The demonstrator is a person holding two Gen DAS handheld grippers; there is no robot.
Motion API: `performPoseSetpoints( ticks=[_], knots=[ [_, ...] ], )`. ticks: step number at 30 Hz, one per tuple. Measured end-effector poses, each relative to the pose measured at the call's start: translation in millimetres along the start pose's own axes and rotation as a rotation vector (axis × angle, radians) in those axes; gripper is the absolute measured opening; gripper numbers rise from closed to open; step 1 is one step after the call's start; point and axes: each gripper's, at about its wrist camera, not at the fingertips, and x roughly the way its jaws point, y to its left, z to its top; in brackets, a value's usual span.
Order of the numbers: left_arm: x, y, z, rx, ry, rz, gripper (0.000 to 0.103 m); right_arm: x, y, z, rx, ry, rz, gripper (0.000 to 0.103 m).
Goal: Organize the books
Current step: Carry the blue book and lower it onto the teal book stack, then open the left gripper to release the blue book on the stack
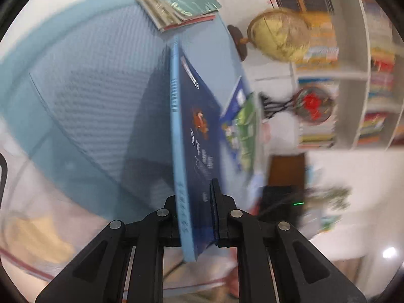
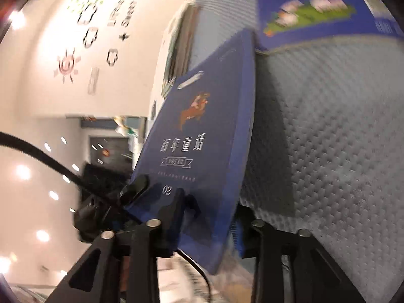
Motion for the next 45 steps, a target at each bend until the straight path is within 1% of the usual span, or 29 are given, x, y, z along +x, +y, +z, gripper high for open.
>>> performPoseSetpoints(
  ticks=[1, 3, 4, 6, 7, 8, 10, 13, 15, 16, 18, 20, 22, 25, 27, 30, 31, 34, 36, 39, 41, 43, 44, 45],
  knots=[
    [-1, -5, -2, 0.047, 0.001, 0.046, 0.010, 0, 8, -2, -0.037, -0.007, -0.035, 0.028],
    [-5, -22, -6, 0.166, 0.001, 0.136, 0.010, -1, 35, -9, -0.166, -0.023, -0.153, 0.028],
    [-6, -28, -7, 0.207, -0.001, 0.160, 0.010, 0, 49, -13, -0.235, -0.031, -0.214, 0.028],
    [-14, -44, -7, 0.292, -0.017, 0.195, 0.010, 2, 72, -18, -0.345, -0.041, -0.302, 0.028],
    [-18, -47, -6, 0.315, -0.023, 0.202, 0.010, 2, 86, -22, -0.402, -0.050, -0.335, 0.028],
    [-23, -51, -3, 0.337, -0.027, 0.201, 0.010, 2, 95, -22, -0.438, -0.057, -0.352, 0.027],
    [-34, -53, 6, 0.353, -0.020, 0.165, 0.012, -2, 118, -26, -0.503, -0.077, -0.375, 0.027],
    [-56, -56, 19, 0.374, -0.028, 0.108, 0.012, -11, 137, -20, -0.529, -0.106, -0.362, 0.028],
    [-68, -59, 33, 0.383, -0.045, 0.088, 0.012, -13, 149, -17, -0.554, -0.130, -0.361, 0.028],
    [-71, -61, 40, 0.387, -0.054, 0.087, 0.012, -10, 158, -10, -0.561, -0.141, -0.358, 0.028],
    [-79, -65, 65, 0.408, -0.079, 0.096, 0.012, 4, 171, 6, -0.561, -0.158, -0.344, 0.029],
    [-83, -65, 91, 0.413, -0.100, 0.116, 0.012, 16, 180, 25, -0.568, -0.179, -0.340, 0.029],
    [-84, -61, 123, 0.417, -0.119, 0.133, 0.012, 38, 185, 51, -0.565, -0.194, -0.335, 0.029],
    [-77, -51, 168, 0.422, -0.113, 0.179, 0.012, 68, 189, 84, -0.551, -0.186, -0.331, 0.030],
    [-70, -46, 191, 0.438, -0.103, 0.207, 0.012, 88, 189, 107, -0.538, -0.196, -0.339, 0.030],
    [-54, -35, 226, 0.449, -0.080, 0.231, 0.013, 110, 183, 135, -0.496, -0.209, -0.349, 0.030],
    [-49, -31, 236, 0.445, -0.071, 0.228, 0.013, 117, 179, 146, -0.475, -0.215, -0.352, 0.030],
    [-36, -18, 258, 0.424, -0.039, 0.208, 0.013, 132, 168, 171, -0.430, -0.225, -0.365, 0.030],
    [-28, -13, 267, 0.420, -0.017, 0.208, 0.015, 141, 160, 183, -0.389, -0.223, -0.365, 0.030],
    [-18, -5, 276, 0.407, 0.023, 0.225, 0.019, 152, 149, 195, -0.349, -0.217, -0.374, 0.030],
    [-15, 2, 278, 0.388, 0.049, 0.226, 0.019, 158, 144, 199, -0.332, -0.206, -0.382, 0.030],
    [-16, 6, 276, 0.393, 0.066, 0.251, 0.026, 161, 141, 199, -0.317, -0.200, -0.378, 0.030],
    [-16, 8, 273, 0.402, 0.081, 0.280, 0.028, 163, 138, 202, -0.307, -0.198, -0.376, 0.030],
    [-16, 11, 272, 0.402, 0.102, 0.301, 0.033, 164, 136, 203, -0.296, -0.196, -0.373, 0.030]
  ],
)
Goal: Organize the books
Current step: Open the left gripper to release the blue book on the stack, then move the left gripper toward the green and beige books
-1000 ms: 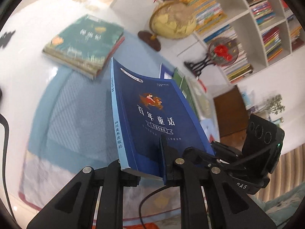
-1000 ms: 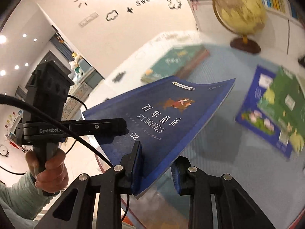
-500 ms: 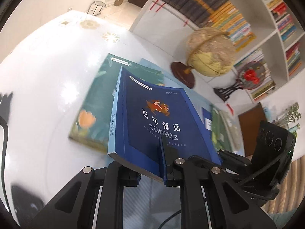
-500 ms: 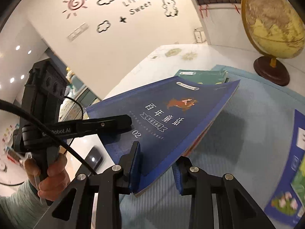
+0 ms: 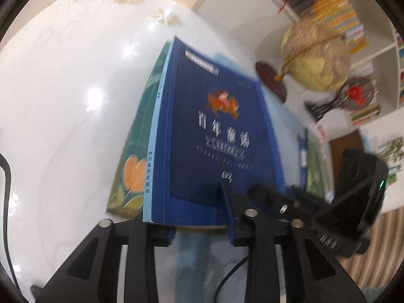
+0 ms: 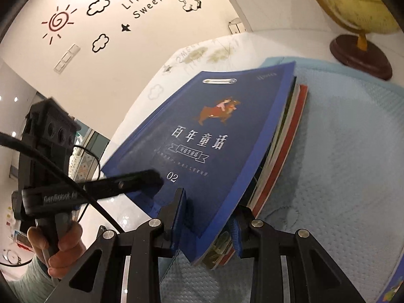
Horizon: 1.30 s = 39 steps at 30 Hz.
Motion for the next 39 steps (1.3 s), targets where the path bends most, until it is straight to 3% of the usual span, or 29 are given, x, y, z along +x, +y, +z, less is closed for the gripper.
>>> performPoseSetpoints(
  ticks=[2, 7, 12, 18, 21, 25, 29, 34, 39],
  knots=[
    [5, 4, -5, -0.009, 0.060, 0.016, 0.034, 3, -4, -1, 0.022, 0.006, 0.005, 0.030],
    [2, 13, -6, -0.028, 0.078, 0.060, 0.038, 4, 3, -1, -0.026, 0.015, -0.023, 0.030],
    [12, 0, -9, 0.070, 0.177, 0.216, 0.041, 2, 10, -7, -0.063, 0.017, -0.055, 0.030],
    [19, -12, -22, 0.144, 0.219, 0.244, 0.041, -1, 16, -17, -0.094, 0.028, -0.060, 0.030],
    [17, -23, -31, 0.187, 0.232, 0.222, 0.041, -6, 12, -23, -0.081, 0.045, -0.054, 0.030],
    [15, -43, -41, 0.235, 0.237, 0.139, 0.041, -28, 2, -43, -0.049, 0.065, -0.059, 0.030],
    [23, -85, -42, 0.273, 0.226, 0.075, 0.041, -66, -18, -73, -0.008, 0.058, -0.133, 0.034],
    [36, -158, -43, 0.353, 0.197, -0.004, 0.041, -131, -63, -104, 0.140, -0.038, -0.165, 0.056],
    [59, -232, -57, 0.413, 0.200, -0.019, 0.041, -206, -116, -121, 0.242, -0.159, -0.193, 0.056]
  ],
)
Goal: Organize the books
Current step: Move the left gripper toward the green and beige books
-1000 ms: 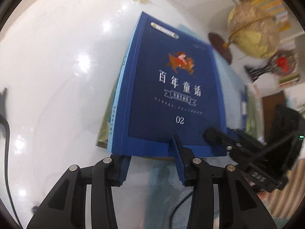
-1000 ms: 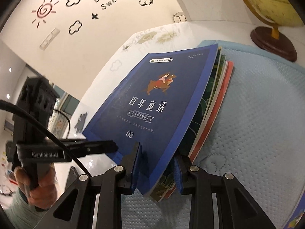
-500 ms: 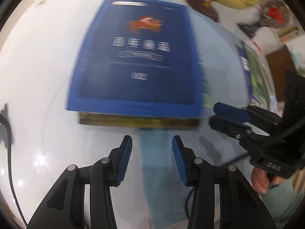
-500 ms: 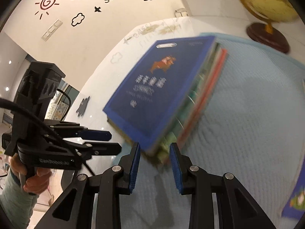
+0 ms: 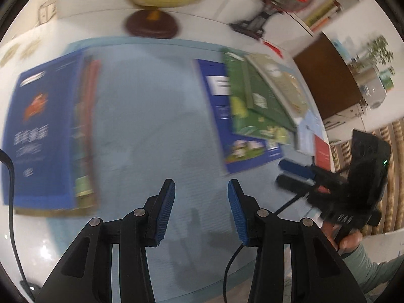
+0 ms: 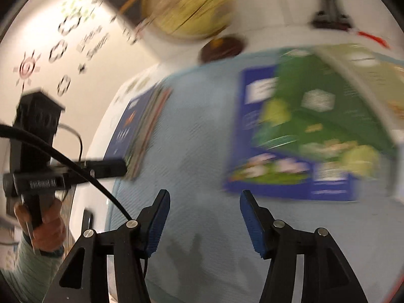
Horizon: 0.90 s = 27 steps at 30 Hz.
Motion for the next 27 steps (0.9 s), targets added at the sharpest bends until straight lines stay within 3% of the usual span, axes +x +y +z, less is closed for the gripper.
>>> performPoseSetpoints(
  ticks=[5, 8, 10, 13, 16, 27],
  knots=[
    [36, -72, 19, -0.004, -0.001, -0.031, 0.041, -79, -70, 19, 0.004, -0.159, -0.094, 0.056],
    [60, -107, 35, -0.035, -0.015, -0.061, 0.041, -116, -112, 35, -0.011, -0.215, -0.170, 0.056],
    [79, -129, 51, -0.059, -0.028, -0.030, 0.041, -133, -144, 47, -0.018, -0.230, -0.235, 0.056],
    [102, -159, 72, -0.039, -0.046, 0.026, 0.041, -141, -183, 64, -0.012, -0.228, -0.285, 0.056],
    [121, -175, 92, -0.069, -0.044, 0.009, 0.041, -135, -218, 79, 0.011, -0.194, -0.297, 0.056],
    [181, -177, 138, -0.191, -0.024, 0.073, 0.041, -83, -289, 118, 0.067, -0.115, -0.309, 0.056]
  ],
)
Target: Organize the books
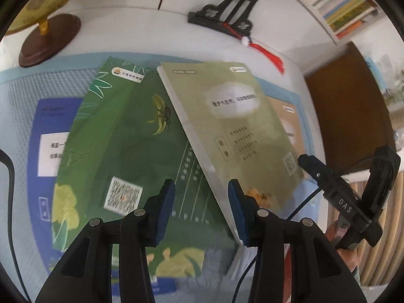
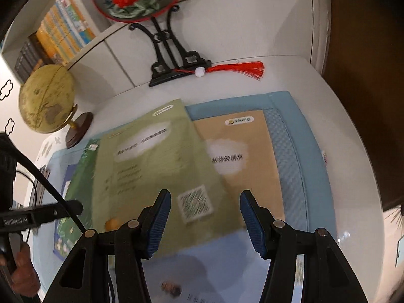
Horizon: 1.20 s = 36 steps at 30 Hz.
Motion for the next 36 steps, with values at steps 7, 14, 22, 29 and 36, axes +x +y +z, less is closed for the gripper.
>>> performPoseSetpoints(
  ticks=[7, 14, 22, 29, 36],
  knots=[
    [15, -9, 9, 0.014, -0.006, -0.022, 0.042, 29, -6, 12, 0.009, 0.070, 0.104, 0.056],
    [12, -6, 8, 0.064, -0.028, 0.045, 0.049, 30, 8, 5, 0.045, 0.131, 0.255, 0.058],
    [-24, 37, -39, 0.044, -0.019, 0.064, 0.049, -3, 32, -29, 0.092, 0.171, 0.508, 0.058],
    [-34, 63, -92, -0.039, 0.004, -0.075, 0.049, -5, 65, -69, 0.155, 0.251, 0.703, 0.055],
    [-56, 64, -125, -0.051, -0.042, -0.067, 0.049, -70, 133, -72, -0.129, 0.162, 0.672, 0.055]
  ],
)
